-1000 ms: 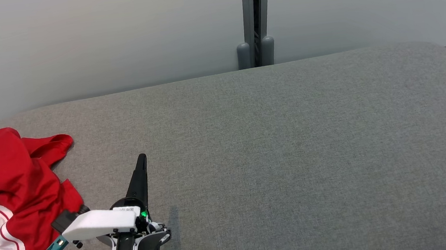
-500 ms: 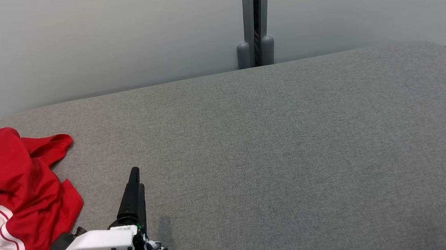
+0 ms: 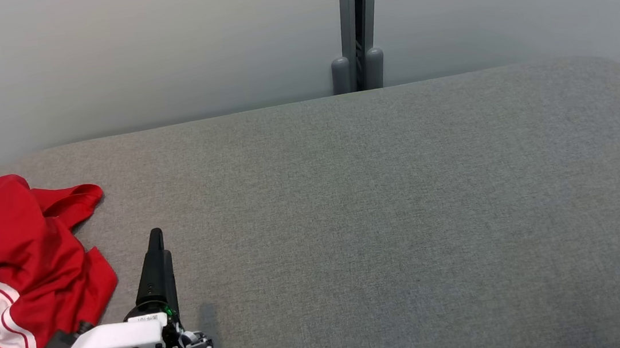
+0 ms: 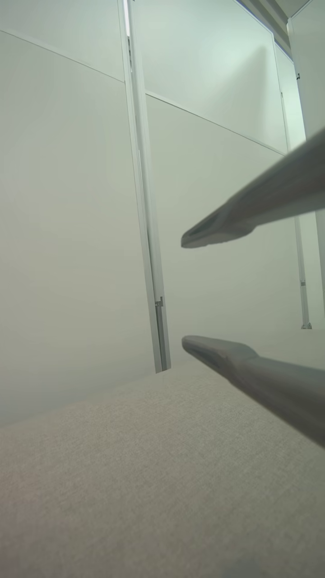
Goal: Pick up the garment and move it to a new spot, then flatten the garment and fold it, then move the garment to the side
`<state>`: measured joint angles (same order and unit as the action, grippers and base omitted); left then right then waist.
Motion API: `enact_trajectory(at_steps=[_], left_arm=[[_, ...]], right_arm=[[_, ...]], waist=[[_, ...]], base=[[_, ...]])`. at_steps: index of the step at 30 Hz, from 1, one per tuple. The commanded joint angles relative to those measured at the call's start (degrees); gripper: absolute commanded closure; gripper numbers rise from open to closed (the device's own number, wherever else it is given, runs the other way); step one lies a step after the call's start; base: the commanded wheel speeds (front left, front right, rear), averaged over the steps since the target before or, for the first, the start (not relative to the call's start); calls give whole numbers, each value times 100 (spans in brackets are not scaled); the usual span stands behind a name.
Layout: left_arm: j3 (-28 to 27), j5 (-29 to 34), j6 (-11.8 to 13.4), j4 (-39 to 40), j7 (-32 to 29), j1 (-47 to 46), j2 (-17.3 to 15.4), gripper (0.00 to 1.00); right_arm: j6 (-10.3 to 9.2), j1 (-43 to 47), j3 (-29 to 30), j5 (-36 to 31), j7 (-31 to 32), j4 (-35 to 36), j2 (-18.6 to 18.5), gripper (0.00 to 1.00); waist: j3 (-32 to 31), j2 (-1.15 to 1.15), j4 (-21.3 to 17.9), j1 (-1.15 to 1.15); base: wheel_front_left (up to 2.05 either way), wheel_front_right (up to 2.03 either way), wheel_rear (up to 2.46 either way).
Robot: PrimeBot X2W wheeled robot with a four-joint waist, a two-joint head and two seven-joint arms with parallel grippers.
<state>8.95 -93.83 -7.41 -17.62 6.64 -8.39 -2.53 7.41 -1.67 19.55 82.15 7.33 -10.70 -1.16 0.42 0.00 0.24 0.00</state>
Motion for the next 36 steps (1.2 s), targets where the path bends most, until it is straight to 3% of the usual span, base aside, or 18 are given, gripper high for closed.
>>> enact_trajectory(at_steps=[1, 11, 25, 30, 36], left_arm=[[-116, 88, -3, 159, 45, -69, -13, 0], [-887, 749, -4, 177, 162, -137, -18, 0], [-1115, 1614, -5, 790, 301, -46, -24, 0], [-1191, 2337, -6, 1117, 346, 3, -24, 0], [-901, 3306, 87, 1543, 405, 109, -29, 0]], right_arm=[[4, -219, -89, -305, -118, 117, -95, 0], [5, -430, -257, -1332, -434, 463, -111, 0], [6, -655, -856, -3519, -799, 1019, -128, 0], [7, -680, -1066, -4252, -930, 1103, -134, 0], [7, -730, -1260, -4892, -1080, 1181, -141, 0]], waist=[[3, 0, 10, 0], [25, 0, 57, 0], [84, 0, 103, 0], [104, 0, 119, 0], [144, 0, 128, 0]], base=[[0, 0, 0], [0, 0, 0], [0, 0, 0], [0, 0, 0], [0, 0, 0]])
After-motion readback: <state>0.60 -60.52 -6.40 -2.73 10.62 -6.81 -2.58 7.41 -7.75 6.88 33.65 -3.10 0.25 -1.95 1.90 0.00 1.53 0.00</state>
